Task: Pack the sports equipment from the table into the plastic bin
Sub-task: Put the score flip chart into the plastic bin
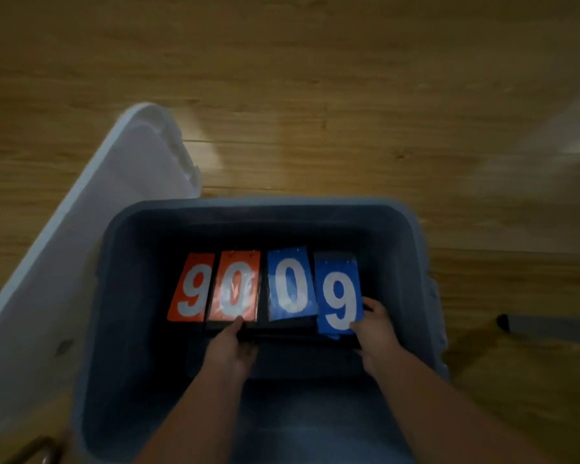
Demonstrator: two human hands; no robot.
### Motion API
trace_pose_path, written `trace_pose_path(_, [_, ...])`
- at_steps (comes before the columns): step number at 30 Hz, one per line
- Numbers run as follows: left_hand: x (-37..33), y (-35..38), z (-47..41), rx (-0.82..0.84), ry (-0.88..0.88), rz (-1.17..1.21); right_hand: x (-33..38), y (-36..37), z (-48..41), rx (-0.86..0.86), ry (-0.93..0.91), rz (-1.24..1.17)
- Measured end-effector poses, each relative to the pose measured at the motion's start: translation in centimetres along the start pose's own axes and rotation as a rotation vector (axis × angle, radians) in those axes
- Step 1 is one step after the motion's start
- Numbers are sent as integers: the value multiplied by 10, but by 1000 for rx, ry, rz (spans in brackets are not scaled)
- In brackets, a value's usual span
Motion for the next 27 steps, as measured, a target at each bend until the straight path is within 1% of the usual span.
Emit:
trace_pose_path(2, [-5,-3,-21,-1,12,-43,-5,4,-16,-4,16,12])
trace_pose_path(5, [-2,-8,-49,-20,-22,-83,-16,3,-36,-37,43,5])
trace_pose_path(10, [4,-6,-69,-42,4,-139,-18,10,-66,-71,80,-1])
trace_pose_path(14, [11,-8,-74,-76,18,-173,-17,9,-82,-97,61,80])
trace_pose_path(18, [12,-6,-75,-57,38,-163,-13,10,-92,-110,41,148])
trace_pose_path(21, [0,2,-80,-33,109,-160,-4,18,-97,-70,87,145])
trace_pose_path(23, [-6,9,-83,1,152,-138,1,24,-95,-20,104,189])
trace_pose_path(25, [-5,15,-81,17,151,-160,7,28,-95,24,118,210])
trace_pose_path(27, [-3,17,-77,24,142,-180,14,31,-88,54,145,176])
Point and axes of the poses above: each hand's wrist, its own z-axis away from the middle knuckle, its own y-axis out of the palm, x = y × z, the point moved 6 cm from there along -z, towards the middle knuckle, and after that the axes turned 1 degree about x, right-handed, at the moved point
